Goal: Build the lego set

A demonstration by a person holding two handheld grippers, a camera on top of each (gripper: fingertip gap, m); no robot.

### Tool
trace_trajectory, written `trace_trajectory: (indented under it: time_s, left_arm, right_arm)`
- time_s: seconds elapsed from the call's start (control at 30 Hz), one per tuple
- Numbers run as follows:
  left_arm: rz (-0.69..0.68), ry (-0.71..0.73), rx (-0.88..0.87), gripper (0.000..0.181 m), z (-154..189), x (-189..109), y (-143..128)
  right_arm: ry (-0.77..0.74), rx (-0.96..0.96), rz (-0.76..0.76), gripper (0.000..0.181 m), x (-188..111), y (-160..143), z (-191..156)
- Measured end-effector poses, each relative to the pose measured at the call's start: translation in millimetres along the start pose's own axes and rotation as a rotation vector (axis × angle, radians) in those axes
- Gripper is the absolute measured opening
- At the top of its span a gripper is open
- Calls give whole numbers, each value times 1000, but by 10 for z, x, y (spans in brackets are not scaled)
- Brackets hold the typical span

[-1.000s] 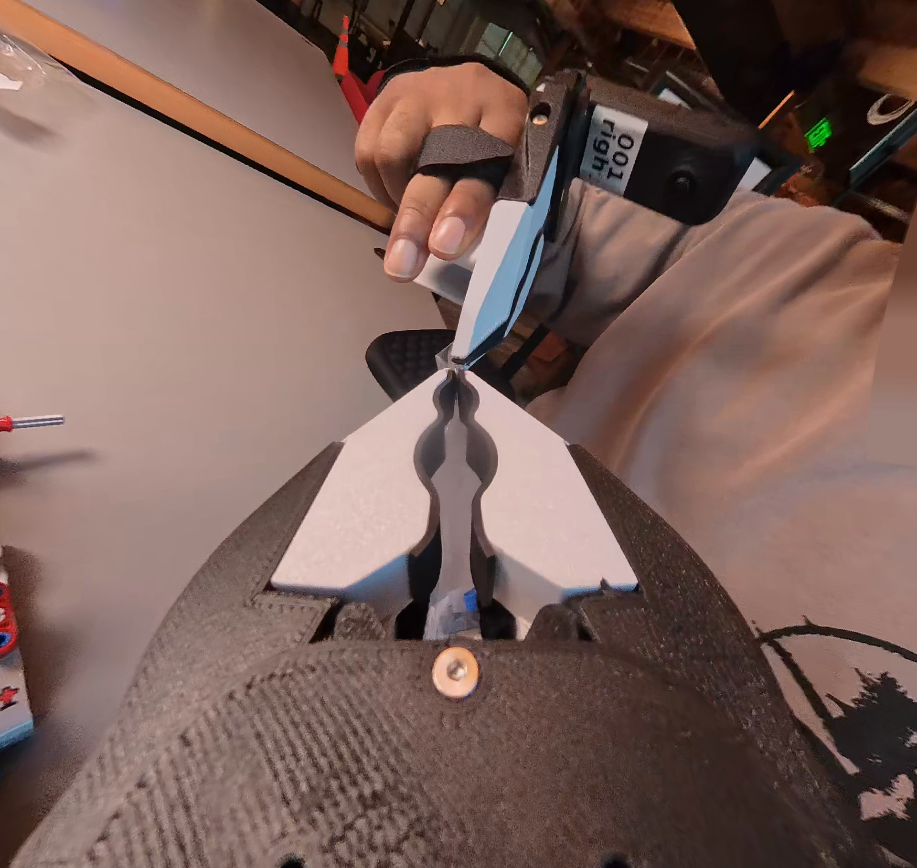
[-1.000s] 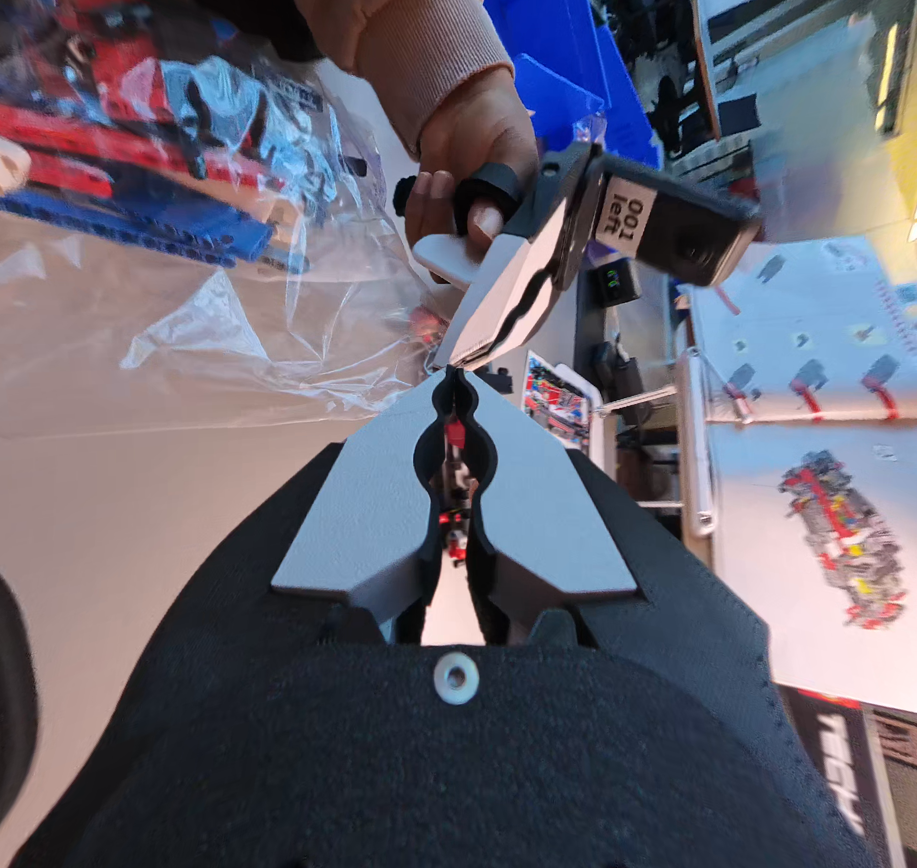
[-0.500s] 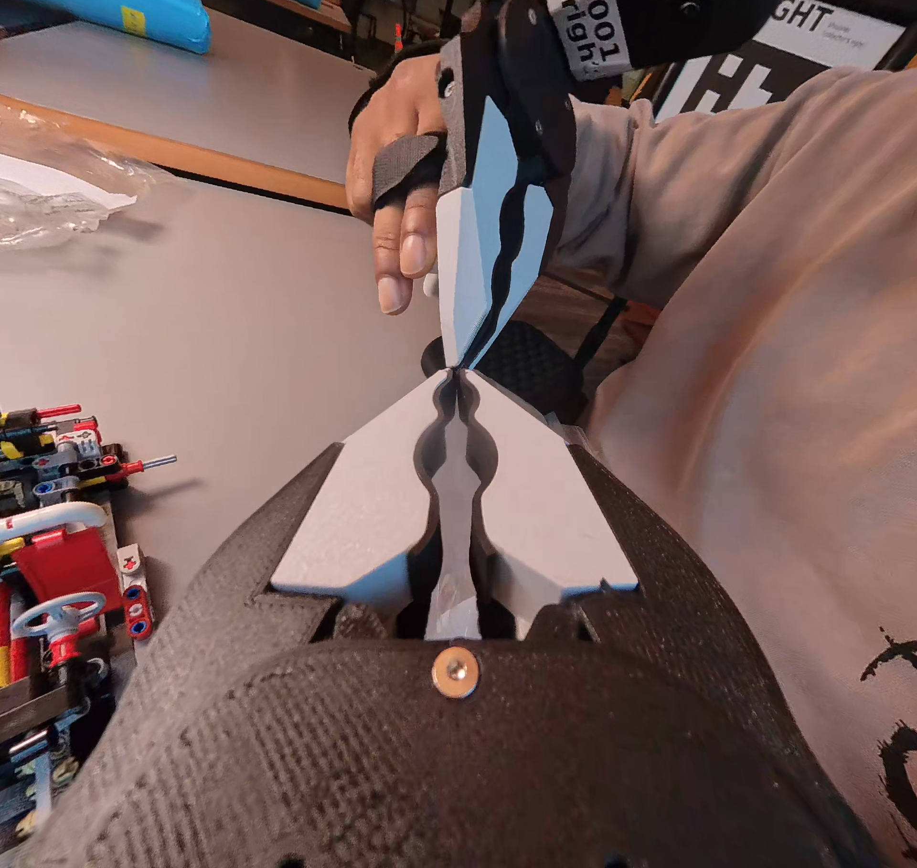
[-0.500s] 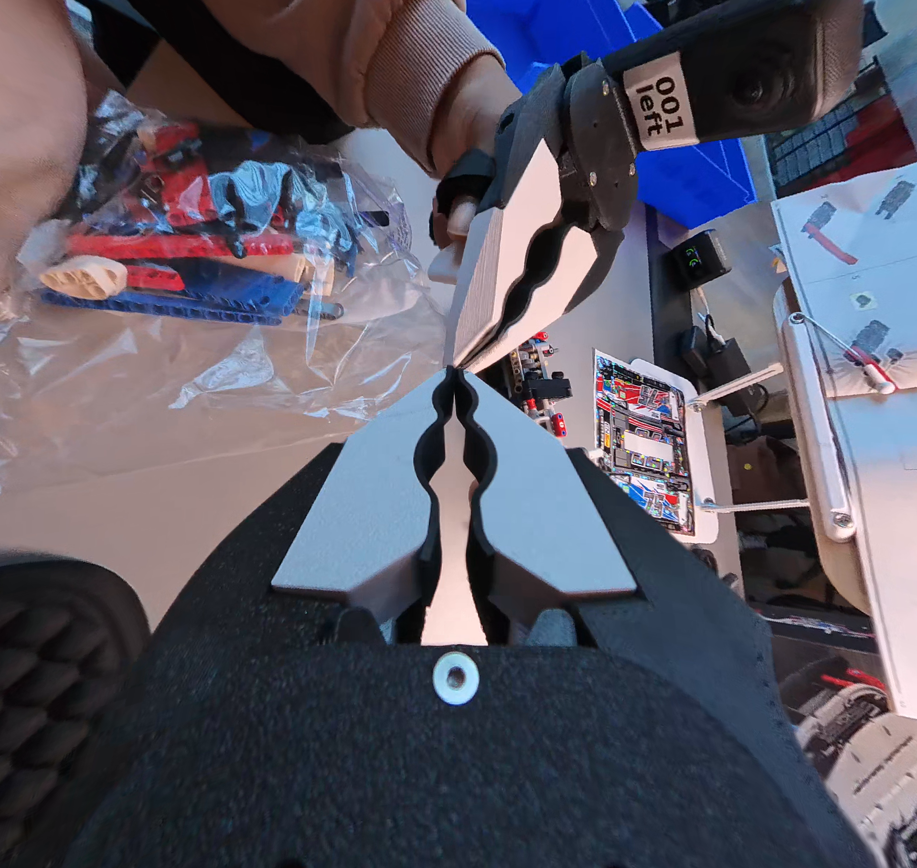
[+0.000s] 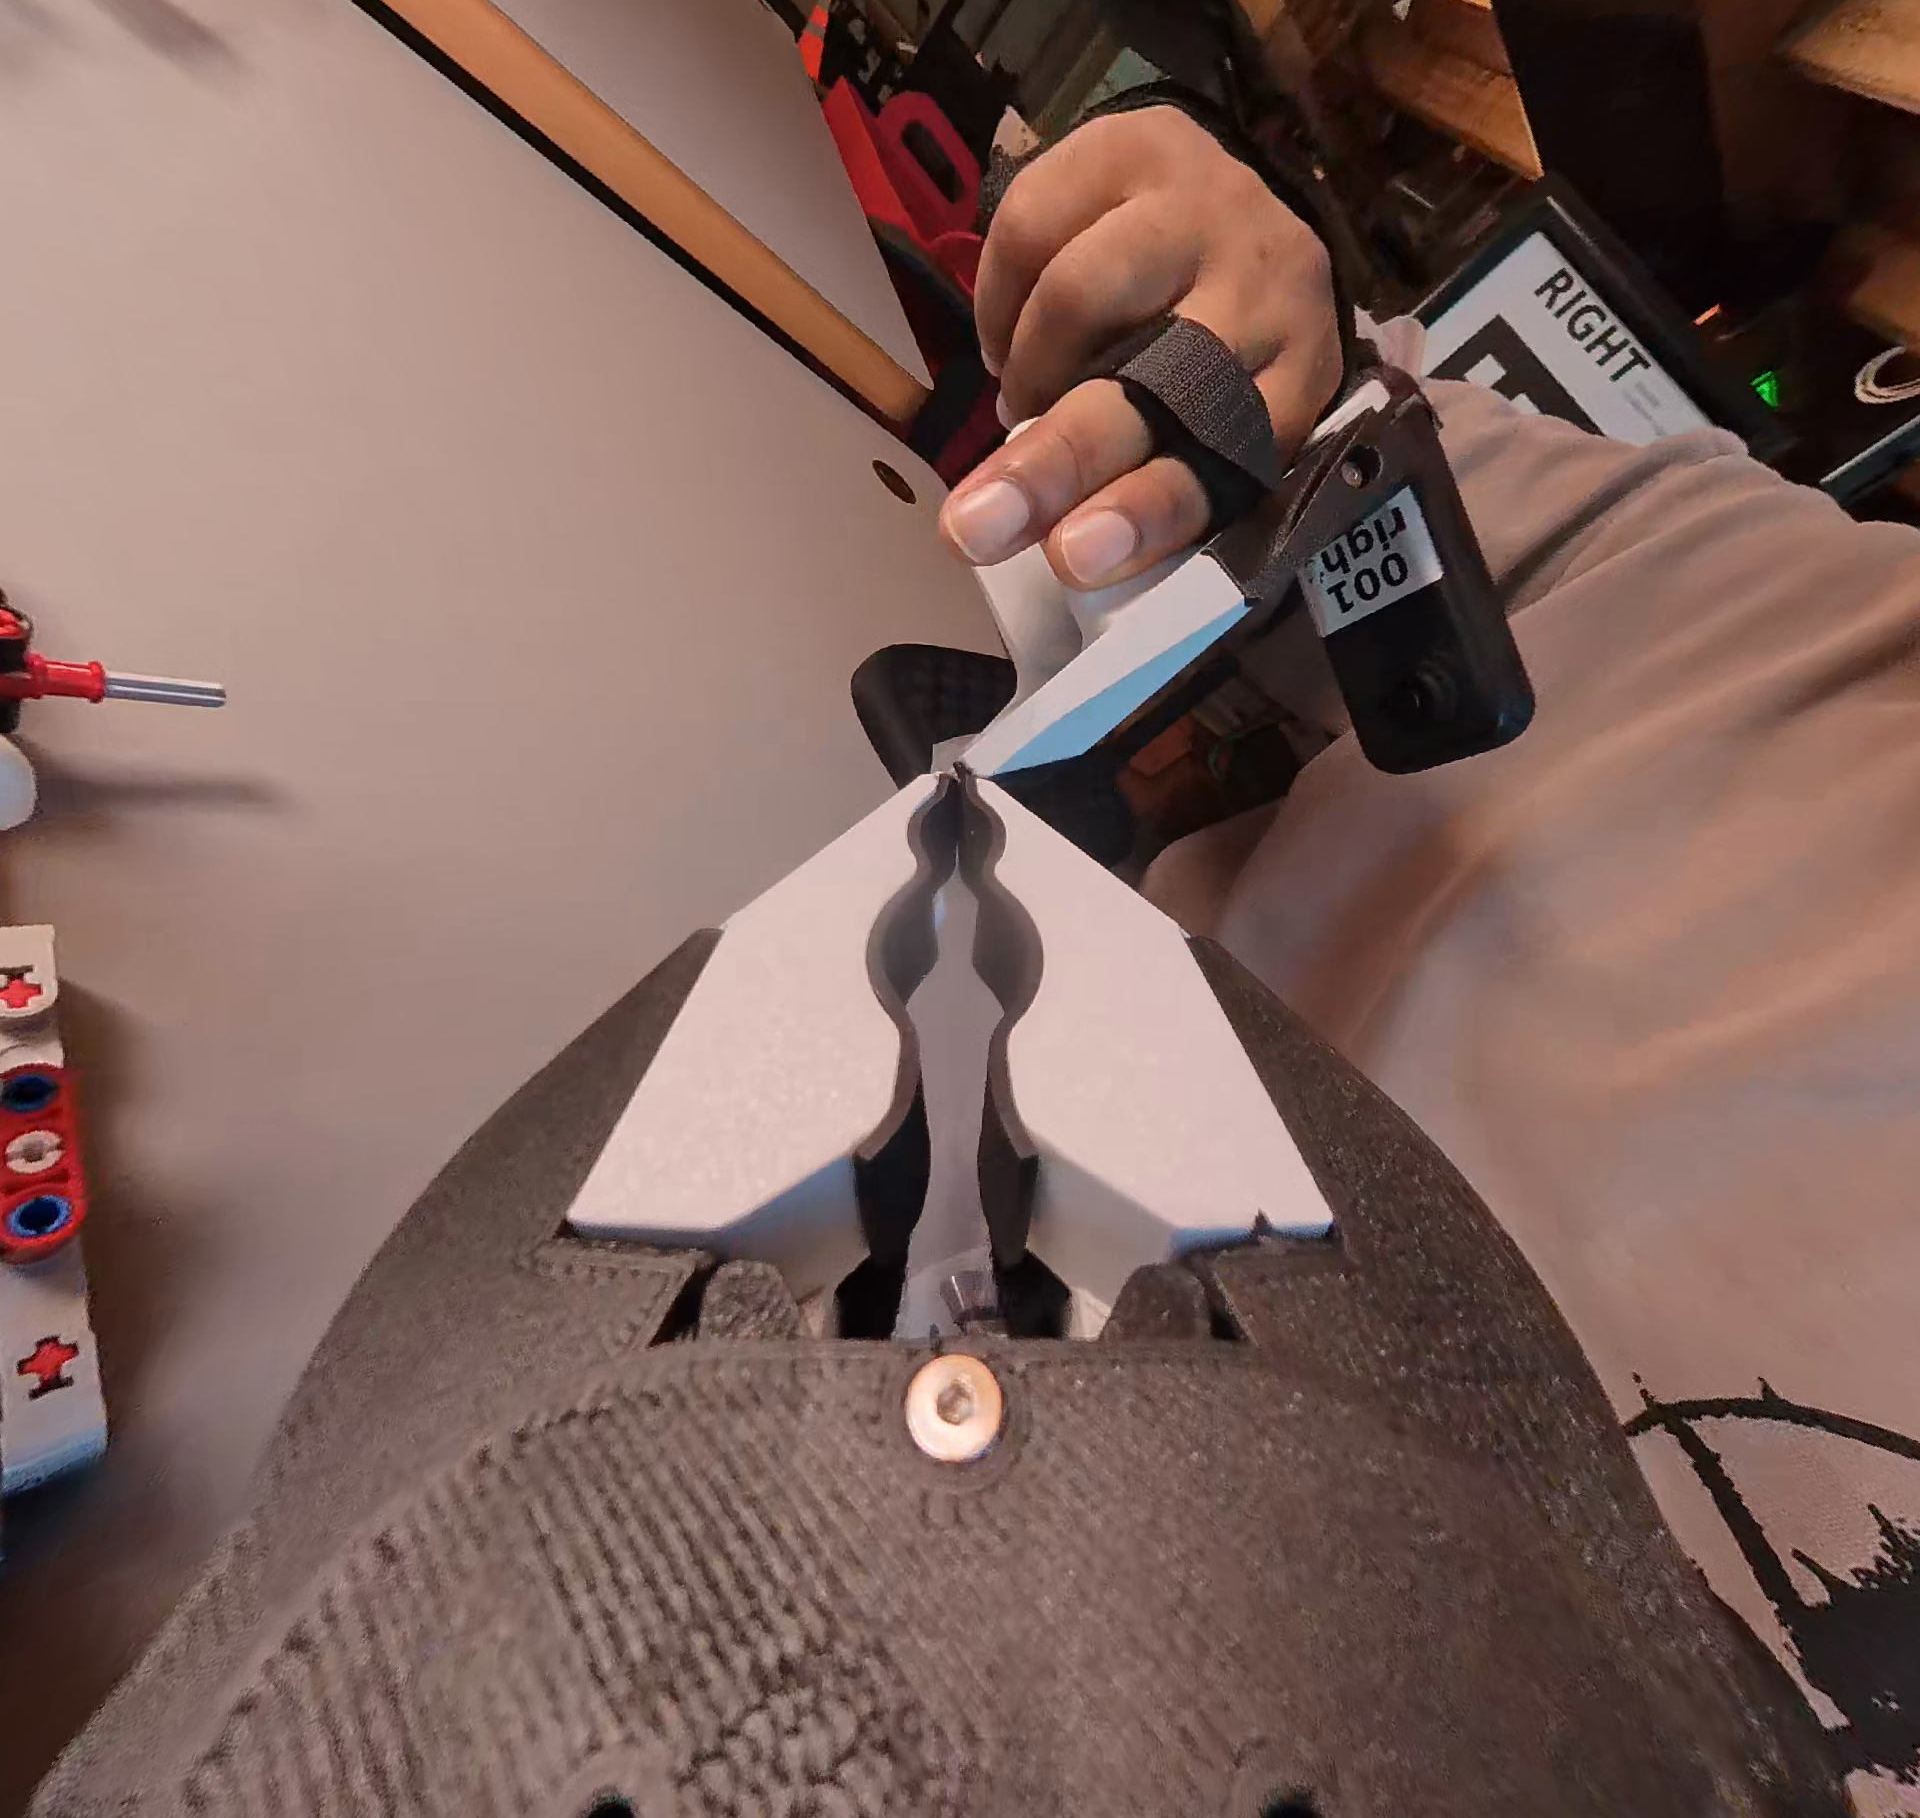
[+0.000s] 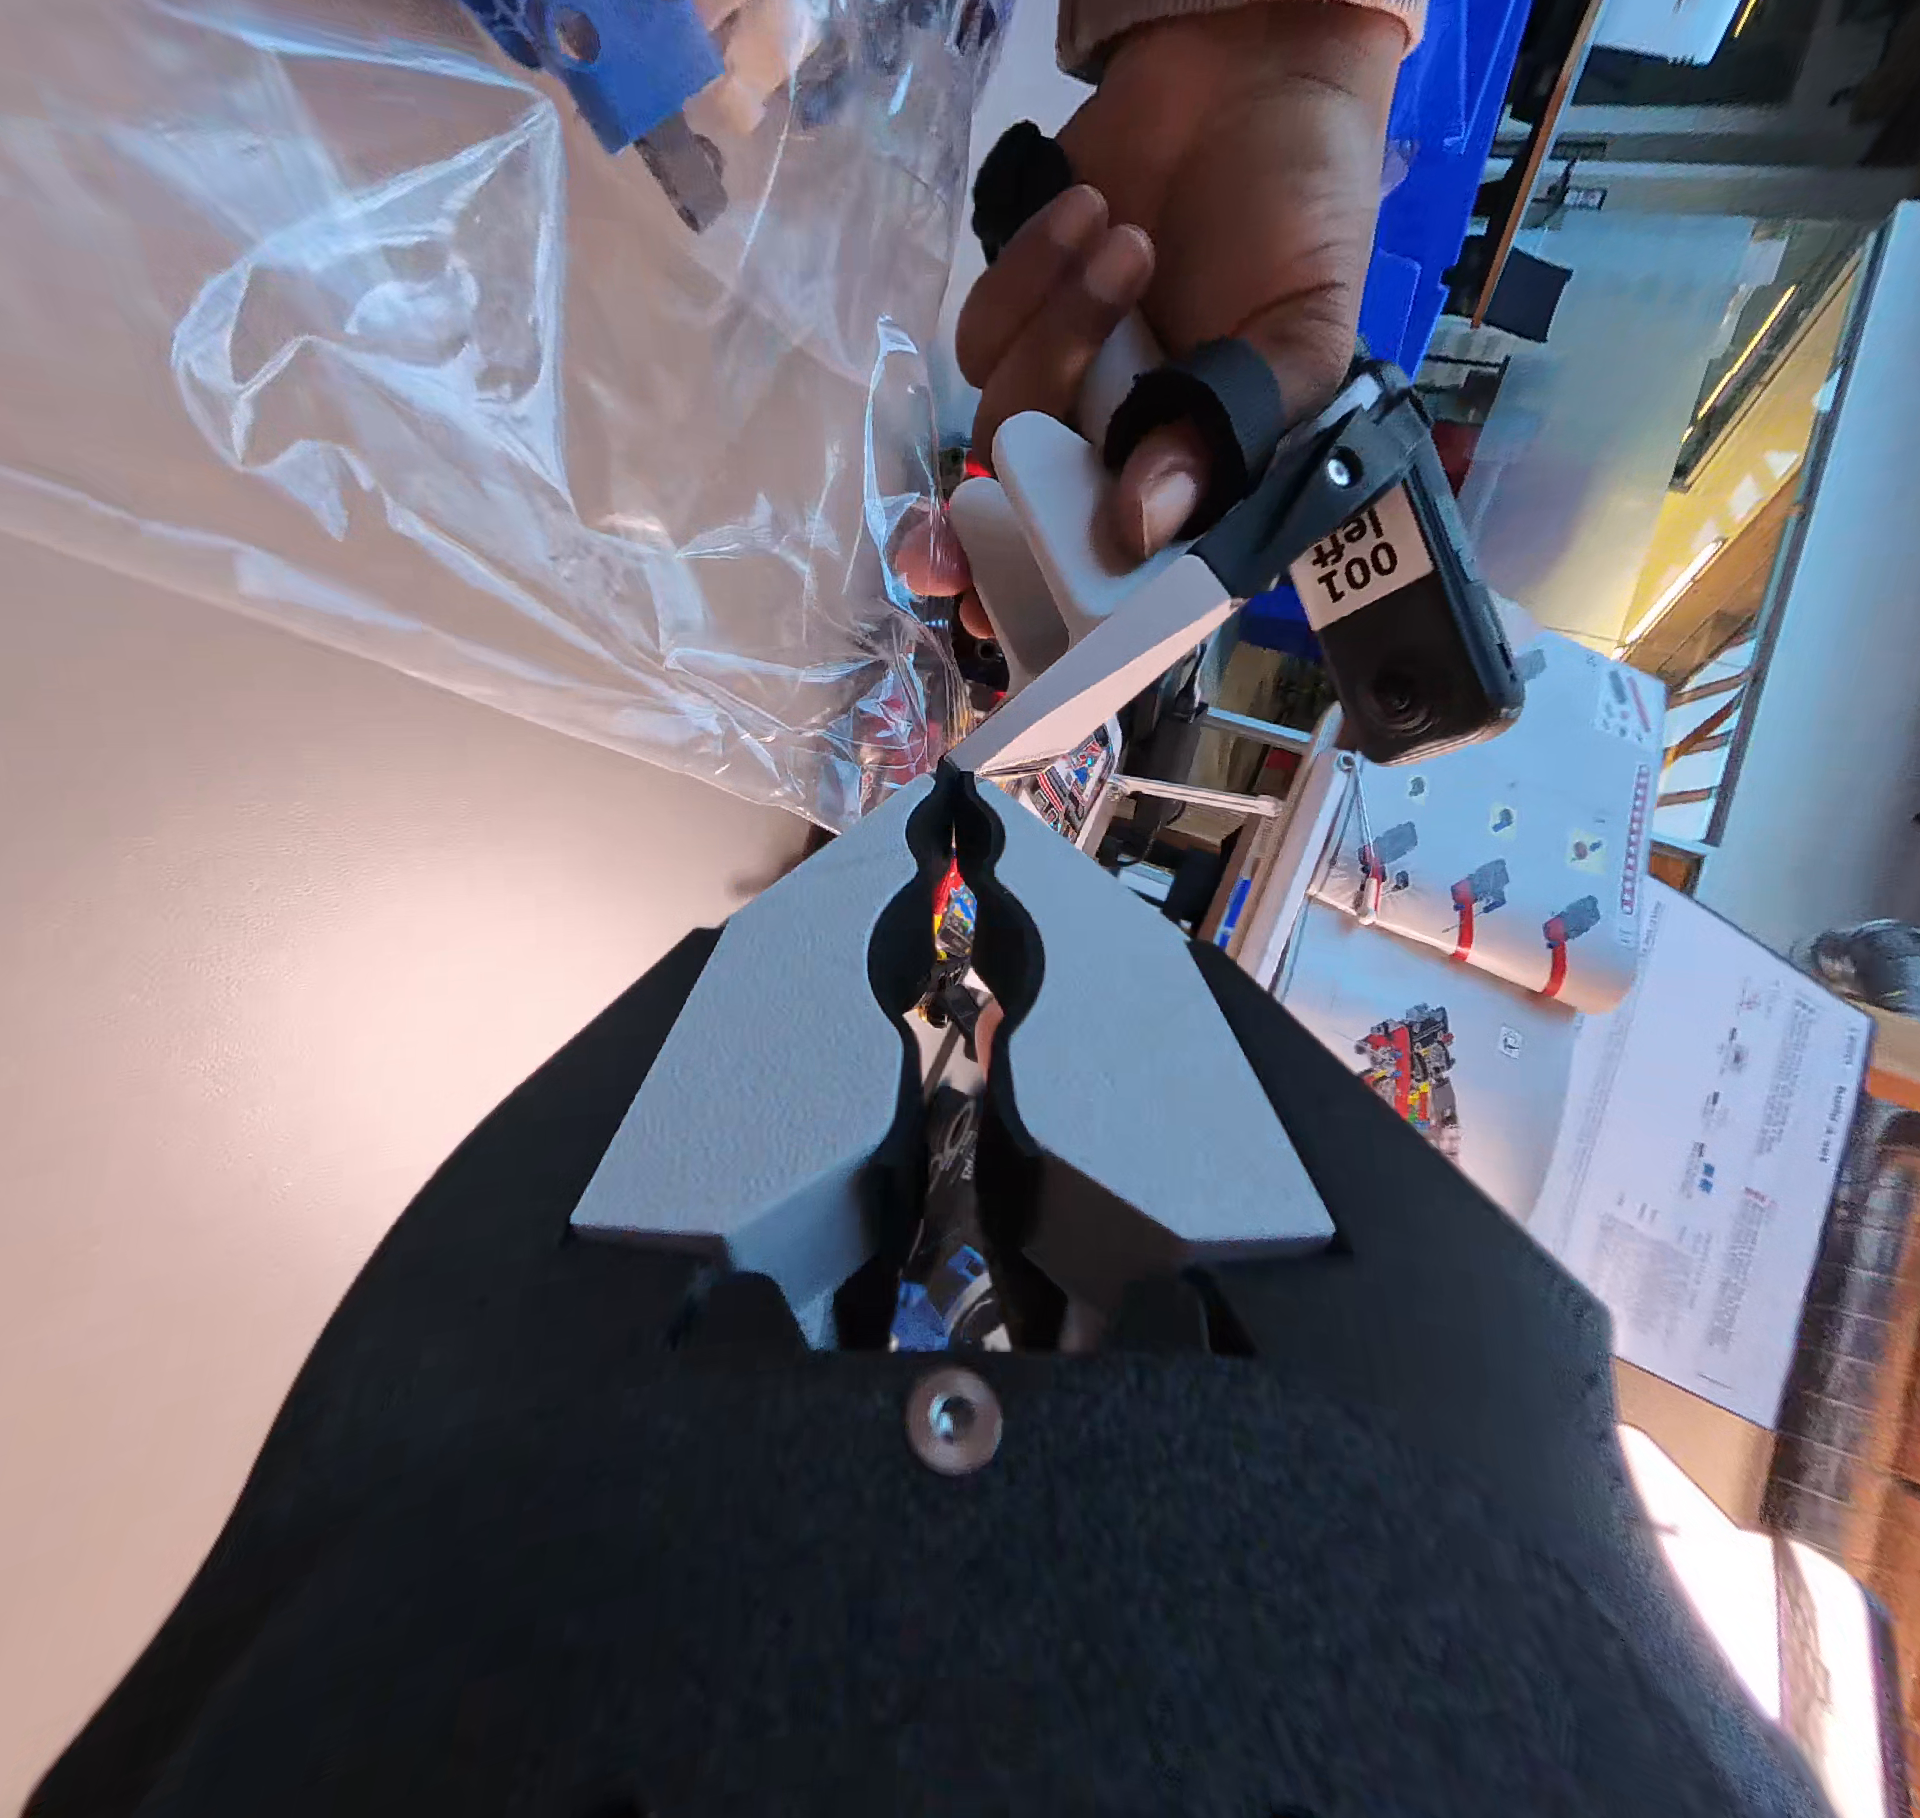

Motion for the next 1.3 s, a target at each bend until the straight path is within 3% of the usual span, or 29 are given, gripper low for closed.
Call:
trace_trajectory:
  time_s: [0.47, 0.5, 0.67, 0.83, 0.93, 1.03, 1.13, 1.2, 1.3]
  left_arm:
    - [-36, 4, -102, 0, -217, 175, -117]
    - [-45, 15, -82, 0, -207, 174, -120]
    - [-6, 55, 139, 0, 127, 64, 77]
    - [-12, 118, 470, 4, 644, 4, 234]
    - [-63, 196, 688, 18, 878, 38, 339]
    - [-14, 191, 849, 1, 1274, 58, 601]
    - [71, 160, 1018, 0, 1756, 27, 845]
    - [92, 121, 1124, 0, 2029, 4, 848]
    - [54, 71, 1168, 0, 2108, 2, 555]
  right_arm:
    - [4, -210, -32, 0, 14, 30, -305]
    - [15, -148, -5, 0, 11, 21, -295]
    - [113, 712, 213, 0, -130, -82, 70]
    - [227, 1142, 412, 0, -428, -66, 547]
    - [206, 1192, 495, 0, -653, -60, 913]
    - [162, 1164, 476, 0, -908, -120, 1303]
    - [100, 1132, 459, 0, -1221, -142, 1759]
    - [115, 1115, 463, 0, -1372, 0, 1976]
    - [186, 1087, 466, 0, -1405, 249, 1974]
Point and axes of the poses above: each gripper's, where its closed fingertips meet, x out along the fingers, y out of its top, z = x × y across the jaws, the point moved 2 cm from there along -x, back along the fingers, and after that the axes turned 8 degrees about -x, right-handed, at the moved point
